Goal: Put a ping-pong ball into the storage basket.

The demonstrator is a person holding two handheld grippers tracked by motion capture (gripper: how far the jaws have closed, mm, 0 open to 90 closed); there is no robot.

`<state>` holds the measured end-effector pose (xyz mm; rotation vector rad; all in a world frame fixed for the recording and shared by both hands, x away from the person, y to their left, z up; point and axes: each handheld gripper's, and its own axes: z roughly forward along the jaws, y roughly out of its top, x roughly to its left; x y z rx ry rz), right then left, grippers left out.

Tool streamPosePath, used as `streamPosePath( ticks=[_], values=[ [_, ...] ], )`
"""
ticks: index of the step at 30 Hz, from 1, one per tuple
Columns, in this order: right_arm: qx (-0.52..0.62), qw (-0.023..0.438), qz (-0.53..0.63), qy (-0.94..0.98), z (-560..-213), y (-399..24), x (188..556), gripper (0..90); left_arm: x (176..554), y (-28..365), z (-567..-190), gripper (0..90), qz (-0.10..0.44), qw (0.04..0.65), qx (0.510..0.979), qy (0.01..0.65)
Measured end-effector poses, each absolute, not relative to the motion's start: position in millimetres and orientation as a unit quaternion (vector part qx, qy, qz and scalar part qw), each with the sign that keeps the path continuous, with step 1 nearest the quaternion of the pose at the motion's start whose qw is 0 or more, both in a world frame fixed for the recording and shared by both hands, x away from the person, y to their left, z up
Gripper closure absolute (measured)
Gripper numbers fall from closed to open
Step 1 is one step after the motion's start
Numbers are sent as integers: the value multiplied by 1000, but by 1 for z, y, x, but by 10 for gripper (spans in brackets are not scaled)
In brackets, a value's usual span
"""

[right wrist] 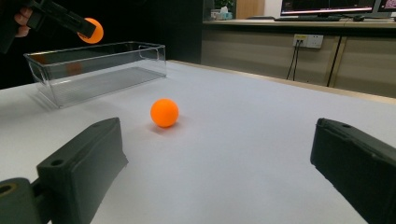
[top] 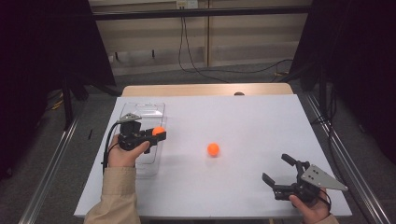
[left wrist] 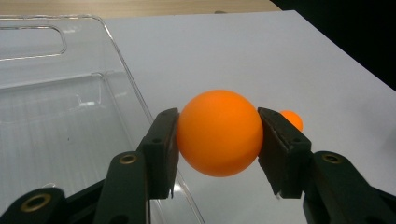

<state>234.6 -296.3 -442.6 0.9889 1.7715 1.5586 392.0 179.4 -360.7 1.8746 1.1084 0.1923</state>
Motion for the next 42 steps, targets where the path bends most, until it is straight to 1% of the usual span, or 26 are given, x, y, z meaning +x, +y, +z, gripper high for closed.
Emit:
streamPosePath(
  ticks=[42],
  values=[
    [370,287,583,664,-443,-296,235,22,396,198,-364,509,105,452,749,472]
  ],
)
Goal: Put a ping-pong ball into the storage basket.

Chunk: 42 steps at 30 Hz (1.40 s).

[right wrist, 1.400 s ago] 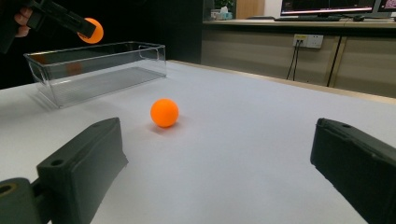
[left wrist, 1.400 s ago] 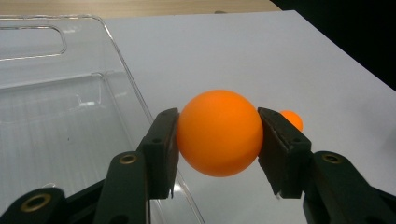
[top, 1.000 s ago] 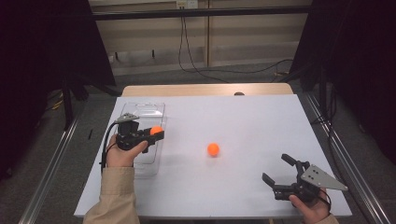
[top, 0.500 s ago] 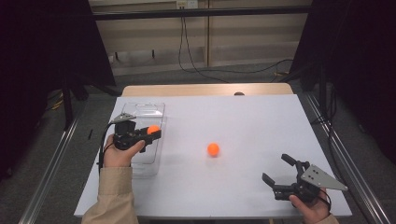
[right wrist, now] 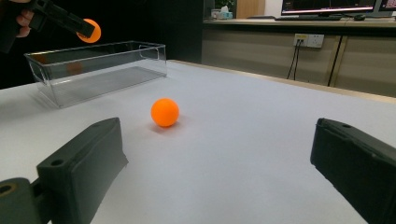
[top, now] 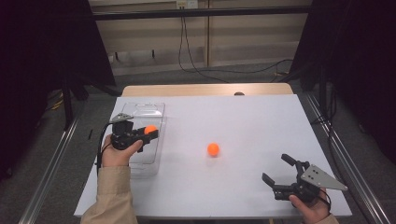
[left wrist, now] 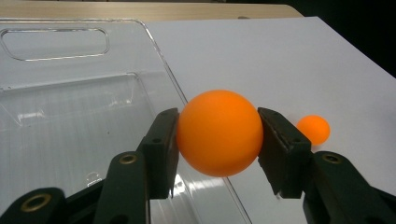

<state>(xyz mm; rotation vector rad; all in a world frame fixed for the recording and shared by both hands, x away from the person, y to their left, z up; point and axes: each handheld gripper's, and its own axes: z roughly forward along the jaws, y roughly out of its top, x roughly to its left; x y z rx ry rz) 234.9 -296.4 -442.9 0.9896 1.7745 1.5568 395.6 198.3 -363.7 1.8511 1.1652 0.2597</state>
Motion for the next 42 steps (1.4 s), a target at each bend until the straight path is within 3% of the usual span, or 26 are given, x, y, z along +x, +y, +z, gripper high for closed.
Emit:
streamPosePath(
  ticks=[42],
  values=[
    [369,286,583,665,-443,-296,235,22,401,210,-375,509,136,426,743,497]
  ],
)
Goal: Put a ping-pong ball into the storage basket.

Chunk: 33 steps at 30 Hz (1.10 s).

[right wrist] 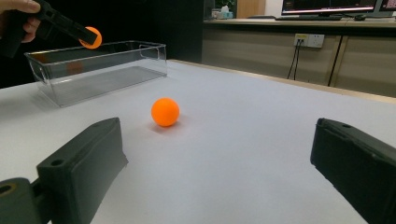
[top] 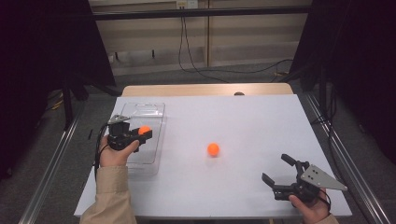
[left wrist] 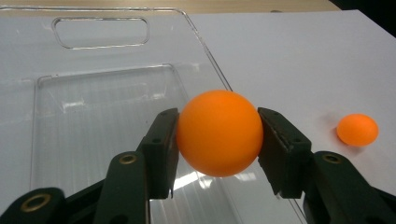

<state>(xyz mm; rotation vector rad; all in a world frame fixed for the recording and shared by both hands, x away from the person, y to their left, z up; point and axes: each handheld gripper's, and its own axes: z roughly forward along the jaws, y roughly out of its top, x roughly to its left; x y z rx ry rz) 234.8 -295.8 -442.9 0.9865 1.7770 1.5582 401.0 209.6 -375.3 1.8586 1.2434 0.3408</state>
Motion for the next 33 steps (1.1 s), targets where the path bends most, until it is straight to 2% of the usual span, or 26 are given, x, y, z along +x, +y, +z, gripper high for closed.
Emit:
streamPosePath(
  ticks=[33],
  values=[
    [371,285,584,664,-443,-295,235,22,405,212,-384,498,156,408,742,508]
  ],
)
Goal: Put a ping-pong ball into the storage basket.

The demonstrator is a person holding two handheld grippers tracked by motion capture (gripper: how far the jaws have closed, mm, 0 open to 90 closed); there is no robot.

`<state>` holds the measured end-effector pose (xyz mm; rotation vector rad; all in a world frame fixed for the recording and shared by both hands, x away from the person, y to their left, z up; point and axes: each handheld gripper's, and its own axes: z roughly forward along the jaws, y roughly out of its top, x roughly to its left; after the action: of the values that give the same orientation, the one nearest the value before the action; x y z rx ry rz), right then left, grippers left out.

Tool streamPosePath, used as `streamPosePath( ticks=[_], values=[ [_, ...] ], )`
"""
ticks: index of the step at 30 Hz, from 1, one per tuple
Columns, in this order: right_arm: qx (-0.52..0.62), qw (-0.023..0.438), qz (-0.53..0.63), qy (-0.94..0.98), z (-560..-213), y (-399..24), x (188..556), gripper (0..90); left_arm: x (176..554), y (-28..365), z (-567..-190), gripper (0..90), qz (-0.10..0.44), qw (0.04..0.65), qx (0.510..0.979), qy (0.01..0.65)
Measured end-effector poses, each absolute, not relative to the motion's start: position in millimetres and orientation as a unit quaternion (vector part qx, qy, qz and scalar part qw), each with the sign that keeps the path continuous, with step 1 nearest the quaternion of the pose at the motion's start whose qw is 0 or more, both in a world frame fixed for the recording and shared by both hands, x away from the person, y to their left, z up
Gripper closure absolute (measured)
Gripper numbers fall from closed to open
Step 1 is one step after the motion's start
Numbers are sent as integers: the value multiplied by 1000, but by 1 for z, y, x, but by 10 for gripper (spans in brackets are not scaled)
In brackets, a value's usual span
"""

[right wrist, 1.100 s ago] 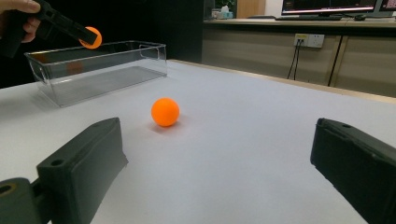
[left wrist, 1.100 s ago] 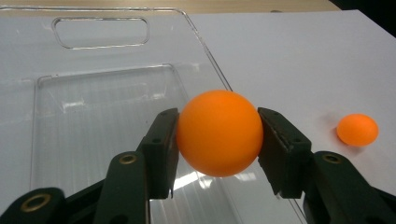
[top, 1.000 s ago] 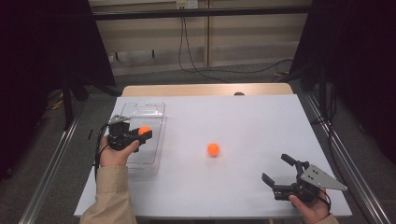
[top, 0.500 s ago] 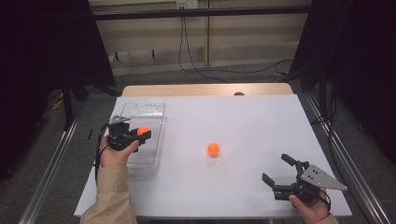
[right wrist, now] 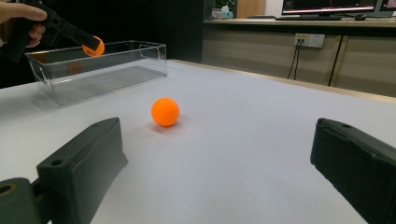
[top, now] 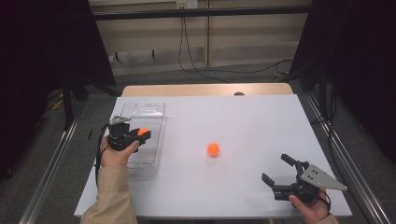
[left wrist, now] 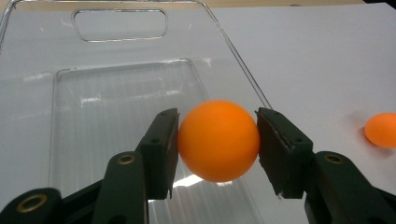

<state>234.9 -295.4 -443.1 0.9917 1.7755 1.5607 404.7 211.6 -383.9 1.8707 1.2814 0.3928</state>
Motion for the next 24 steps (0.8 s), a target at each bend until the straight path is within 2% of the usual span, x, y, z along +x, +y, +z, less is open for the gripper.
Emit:
streamPosePath(
  ticks=[16,24],
  values=[
    [369,286,583,665,-443,-296,235,22,403,210,-382,475,156,416,738,508],
    [369,286,583,665,-443,-296,235,22,401,205,-375,372,155,422,742,498]
  ],
)
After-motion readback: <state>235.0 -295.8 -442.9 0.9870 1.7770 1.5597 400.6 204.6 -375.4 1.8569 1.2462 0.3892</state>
